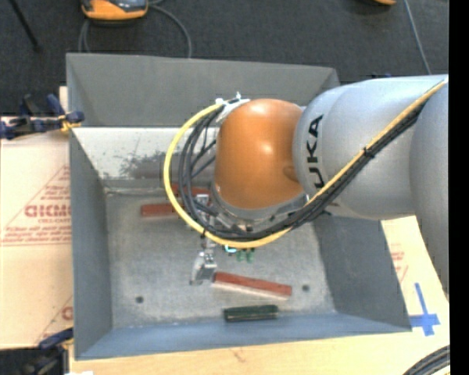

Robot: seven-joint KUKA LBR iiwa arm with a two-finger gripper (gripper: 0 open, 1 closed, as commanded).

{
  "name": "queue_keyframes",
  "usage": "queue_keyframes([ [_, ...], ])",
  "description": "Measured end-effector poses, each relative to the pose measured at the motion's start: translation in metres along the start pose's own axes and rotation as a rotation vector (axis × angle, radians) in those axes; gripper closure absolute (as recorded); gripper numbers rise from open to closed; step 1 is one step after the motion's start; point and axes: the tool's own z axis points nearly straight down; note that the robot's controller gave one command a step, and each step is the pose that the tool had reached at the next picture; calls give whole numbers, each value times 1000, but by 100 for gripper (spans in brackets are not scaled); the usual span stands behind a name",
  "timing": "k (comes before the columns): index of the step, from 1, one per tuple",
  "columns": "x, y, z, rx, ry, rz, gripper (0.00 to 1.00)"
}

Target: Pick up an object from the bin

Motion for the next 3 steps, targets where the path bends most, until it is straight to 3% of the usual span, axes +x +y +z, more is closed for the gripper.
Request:
queue_keyframes([
  [1,-2,-1,-4,-1,-8,4,100],
  [2,-2,-1,-4,-1,-7,5,0],
  [3,-2,-1,-4,-1,-7,6,0],
])
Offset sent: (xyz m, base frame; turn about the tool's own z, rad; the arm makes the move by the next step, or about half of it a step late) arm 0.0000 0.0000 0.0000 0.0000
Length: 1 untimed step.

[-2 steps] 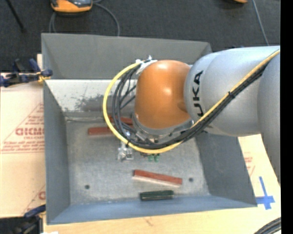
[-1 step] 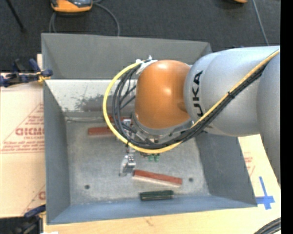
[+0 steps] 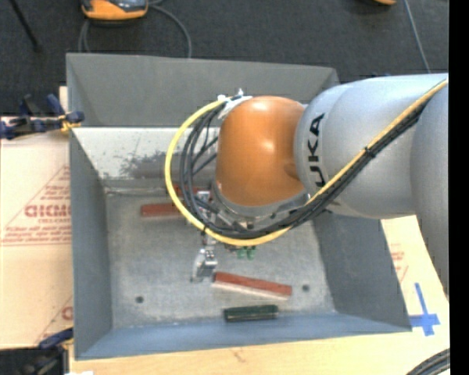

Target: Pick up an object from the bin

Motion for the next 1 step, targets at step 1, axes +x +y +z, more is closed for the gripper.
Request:
queue_keyframes([
  [1,-17,-34,11,0,-2,-80,0],
])
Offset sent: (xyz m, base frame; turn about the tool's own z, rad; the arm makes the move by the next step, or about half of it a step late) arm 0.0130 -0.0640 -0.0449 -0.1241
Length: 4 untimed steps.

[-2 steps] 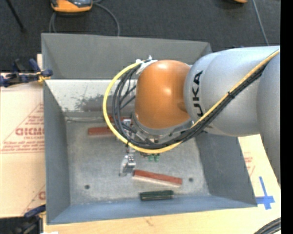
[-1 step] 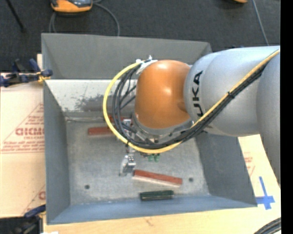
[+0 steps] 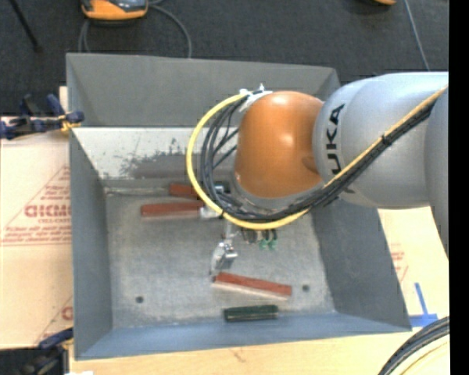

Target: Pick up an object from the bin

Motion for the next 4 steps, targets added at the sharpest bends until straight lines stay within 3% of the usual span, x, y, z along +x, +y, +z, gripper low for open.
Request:
queue_keyframes([
  [1,2,-27,25,3,0,-33,0],
  [2,19,-43,98,1,4,-189,100],
  [3,19,-43,98,0,5,-188,100],
  [4,11,-17,-43,0,-1,-316,100],
])
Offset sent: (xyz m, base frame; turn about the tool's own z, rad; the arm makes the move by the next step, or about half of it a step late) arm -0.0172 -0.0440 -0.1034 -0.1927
